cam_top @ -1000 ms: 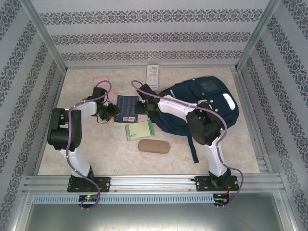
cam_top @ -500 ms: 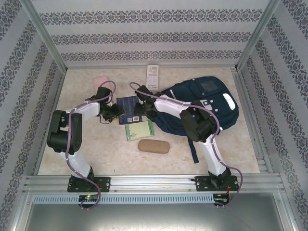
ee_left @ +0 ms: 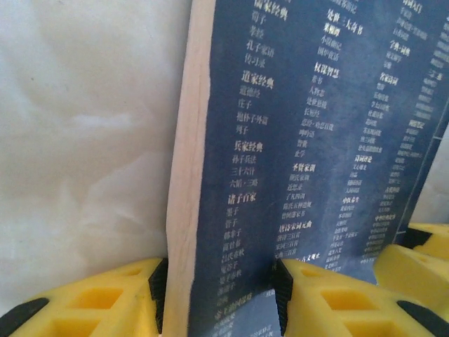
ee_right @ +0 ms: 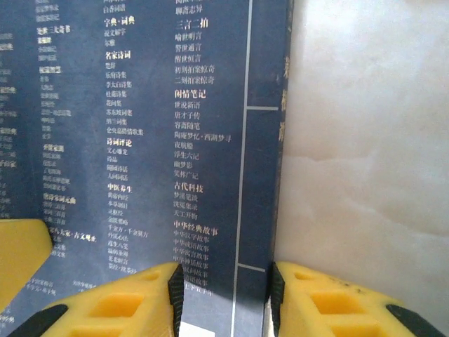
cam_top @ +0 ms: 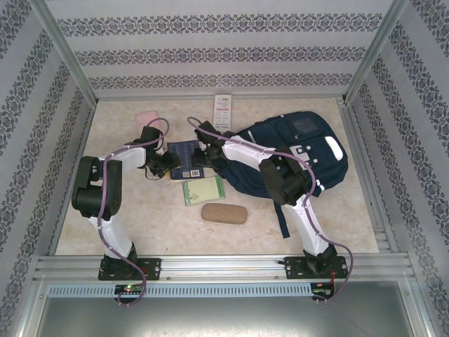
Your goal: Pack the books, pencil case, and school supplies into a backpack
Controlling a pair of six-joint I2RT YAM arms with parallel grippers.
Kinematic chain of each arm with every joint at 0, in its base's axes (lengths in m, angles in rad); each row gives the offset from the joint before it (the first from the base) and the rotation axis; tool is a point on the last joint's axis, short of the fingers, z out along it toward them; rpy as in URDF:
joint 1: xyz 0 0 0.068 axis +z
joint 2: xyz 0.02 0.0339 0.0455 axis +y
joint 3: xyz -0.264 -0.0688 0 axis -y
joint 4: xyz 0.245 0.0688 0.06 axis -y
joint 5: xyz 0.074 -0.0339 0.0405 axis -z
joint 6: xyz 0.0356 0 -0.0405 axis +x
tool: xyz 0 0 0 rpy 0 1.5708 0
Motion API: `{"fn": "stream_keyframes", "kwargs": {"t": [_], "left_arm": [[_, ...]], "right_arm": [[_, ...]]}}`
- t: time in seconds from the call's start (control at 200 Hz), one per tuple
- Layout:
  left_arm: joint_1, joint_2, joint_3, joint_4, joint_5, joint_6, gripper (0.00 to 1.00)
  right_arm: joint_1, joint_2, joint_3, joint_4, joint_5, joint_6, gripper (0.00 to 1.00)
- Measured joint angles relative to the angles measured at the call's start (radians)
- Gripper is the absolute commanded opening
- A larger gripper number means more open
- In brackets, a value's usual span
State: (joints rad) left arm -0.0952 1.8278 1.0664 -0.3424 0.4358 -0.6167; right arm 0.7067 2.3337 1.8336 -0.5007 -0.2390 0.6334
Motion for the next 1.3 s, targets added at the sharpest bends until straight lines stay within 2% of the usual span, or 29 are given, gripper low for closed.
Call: {"fn": "stream_keyframes", "kwargs": {"t": [0.22, 0.38, 0.619, 0.934, 1.089, 1.299], "left_arm": [[0.032, -0.034, -0.074, 0.105, 0.095, -0.054, 0.44], [0.032, -0.060, -0.072, 0.082, 0.104, -0.045, 0.44], [0.027, -0.062, -0.016, -0.068, -0.015, 0.036, 0.40], [0.003, -0.026, 0.015, -0.139, -0.105, 0.088, 0.10], [0.003, -0.019, 0.024, -0.145, -0.117, 0.090, 0.08], [0.006, -0.020, 0.026, -0.145, -0.150, 0.090, 0.08]], "right_arm": [[0.002, 0.005, 0.006, 0.001, -0.018, 0.016, 0.39], [-0.003, -0.001, -0.012, 0.022, -0.023, 0.032, 0.39], [-0.004, -0.015, -0.043, 0.050, -0.020, 0.042, 0.40], [-0.004, -0.016, -0.052, 0.066, -0.024, 0.048, 0.40], [-0.023, -0.037, -0.111, 0.145, -0.089, 0.086, 0.36], [-0.061, -0.059, -0.241, 0.404, -0.231, 0.245, 0.30]]}}
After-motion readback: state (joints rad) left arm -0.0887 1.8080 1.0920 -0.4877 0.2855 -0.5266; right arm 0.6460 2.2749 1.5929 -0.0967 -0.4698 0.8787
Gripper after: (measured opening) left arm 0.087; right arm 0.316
